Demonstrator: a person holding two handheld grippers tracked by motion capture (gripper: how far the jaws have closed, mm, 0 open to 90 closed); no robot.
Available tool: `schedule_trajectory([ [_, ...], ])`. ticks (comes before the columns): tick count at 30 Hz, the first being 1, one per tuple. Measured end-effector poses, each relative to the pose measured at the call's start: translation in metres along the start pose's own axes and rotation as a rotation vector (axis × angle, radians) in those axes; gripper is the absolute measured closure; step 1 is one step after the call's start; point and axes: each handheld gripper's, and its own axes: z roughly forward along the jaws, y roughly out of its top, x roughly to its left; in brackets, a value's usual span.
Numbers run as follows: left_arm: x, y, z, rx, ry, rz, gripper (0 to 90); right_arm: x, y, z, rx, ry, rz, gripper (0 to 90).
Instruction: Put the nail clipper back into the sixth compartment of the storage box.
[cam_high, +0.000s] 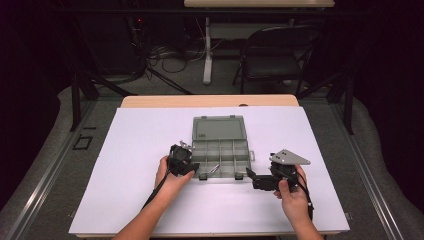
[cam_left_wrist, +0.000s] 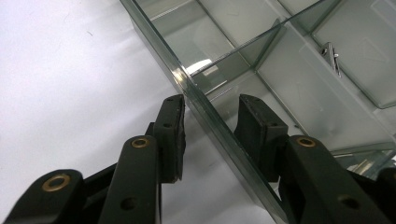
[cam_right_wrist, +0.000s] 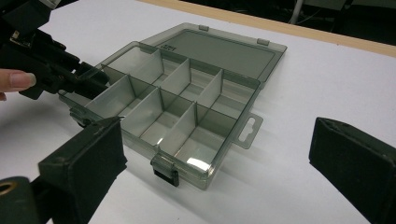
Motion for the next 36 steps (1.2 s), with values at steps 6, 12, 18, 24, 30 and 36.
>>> schedule_trajectory([
  [6,-0.001,-0.002,0.000,-0.010,0.008,-0.006,62.5,0.000,0.000,0.000,0.007,0.000,0.005,3.0],
  [12,-0.003,-0.002,0.000,-0.015,0.013,-0.017,62.9,0.001,0.000,0.001,0.009,0.005,-0.002,3.0],
  [18,-0.001,-0.002,0.000,-0.011,0.005,-0.018,62.9,0.001,0.002,0.005,0.014,0.012,0.002,3.4],
  [24,-0.002,-0.002,0.000,-0.013,0.006,-0.021,62.9,0.000,0.008,0.012,0.018,0.029,0.013,3.8],
  [30,-0.002,-0.003,0.000,-0.019,0.008,-0.022,63.2,-0.002,0.020,0.019,0.034,0.030,-0.008,3.8],
  [36,-0.002,-0.004,0.000,-0.023,0.008,-0.028,63.4,-0.007,0.034,0.028,0.060,0.040,-0.022,3.8],
])
